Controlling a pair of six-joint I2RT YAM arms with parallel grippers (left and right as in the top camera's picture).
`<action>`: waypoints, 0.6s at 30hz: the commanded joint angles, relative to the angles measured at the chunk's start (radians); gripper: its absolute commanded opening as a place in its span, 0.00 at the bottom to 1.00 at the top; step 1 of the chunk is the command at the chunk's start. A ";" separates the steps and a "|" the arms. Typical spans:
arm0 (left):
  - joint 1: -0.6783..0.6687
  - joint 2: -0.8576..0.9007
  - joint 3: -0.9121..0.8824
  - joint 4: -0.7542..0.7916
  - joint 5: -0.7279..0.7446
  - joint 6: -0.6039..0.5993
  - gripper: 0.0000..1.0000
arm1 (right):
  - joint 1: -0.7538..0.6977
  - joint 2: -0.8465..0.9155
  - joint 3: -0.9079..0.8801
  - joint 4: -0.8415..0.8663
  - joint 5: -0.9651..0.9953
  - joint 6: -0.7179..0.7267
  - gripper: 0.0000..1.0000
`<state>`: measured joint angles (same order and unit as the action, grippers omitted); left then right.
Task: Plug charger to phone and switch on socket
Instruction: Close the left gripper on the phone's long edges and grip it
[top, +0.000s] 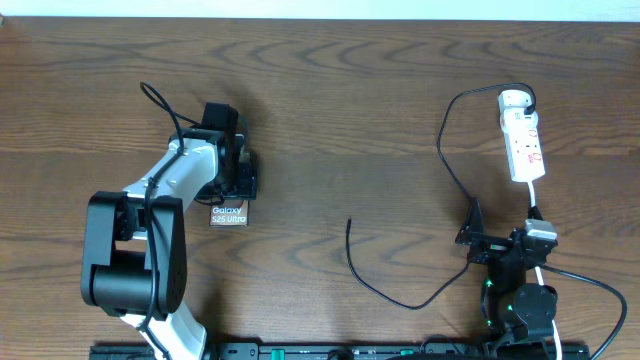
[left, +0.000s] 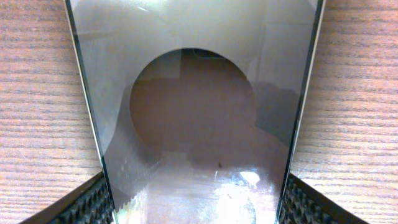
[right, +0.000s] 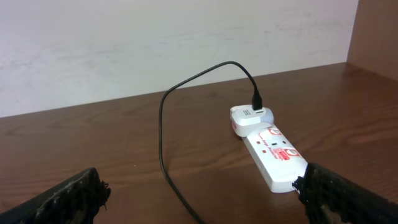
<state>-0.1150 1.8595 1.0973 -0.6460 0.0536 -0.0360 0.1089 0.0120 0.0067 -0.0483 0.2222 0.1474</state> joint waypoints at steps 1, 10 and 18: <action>0.001 0.031 -0.037 -0.003 -0.006 0.002 0.70 | -0.005 -0.005 -0.001 -0.004 0.011 -0.014 0.99; 0.001 0.031 -0.037 -0.003 -0.006 0.002 0.56 | -0.005 -0.005 -0.001 -0.004 0.011 -0.014 0.99; 0.001 0.031 -0.037 -0.003 -0.006 0.002 0.33 | -0.005 -0.005 -0.001 -0.004 0.011 -0.014 0.99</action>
<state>-0.1150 1.8587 1.0973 -0.6460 0.0536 -0.0364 0.1089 0.0120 0.0067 -0.0483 0.2222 0.1474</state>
